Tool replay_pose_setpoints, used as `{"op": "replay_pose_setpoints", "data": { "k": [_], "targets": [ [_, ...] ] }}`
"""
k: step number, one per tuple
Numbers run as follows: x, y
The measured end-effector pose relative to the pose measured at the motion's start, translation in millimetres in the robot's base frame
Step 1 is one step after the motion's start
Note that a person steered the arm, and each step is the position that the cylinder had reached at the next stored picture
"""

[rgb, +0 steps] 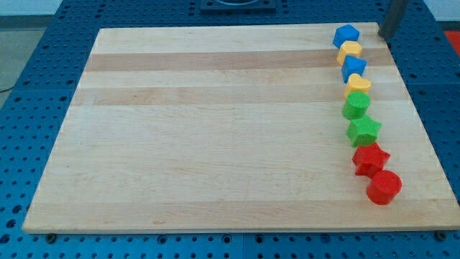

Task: Move the blue cube to the left of the board

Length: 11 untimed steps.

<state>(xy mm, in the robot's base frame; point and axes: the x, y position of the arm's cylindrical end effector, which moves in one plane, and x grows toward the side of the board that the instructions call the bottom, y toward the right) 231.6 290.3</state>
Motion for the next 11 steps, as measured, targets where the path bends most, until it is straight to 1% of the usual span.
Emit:
{"op": "replay_pose_setpoints", "data": {
  "k": [2, 5, 7, 8, 9, 10, 11],
  "targets": [
    [1.4, -38.5],
    [26.2, -95.3],
    [48.1, -150.6],
    [45.5, -181.0],
    [37.8, -190.1],
    [39.4, -179.0],
    [5.1, -150.4]
  ]
}}
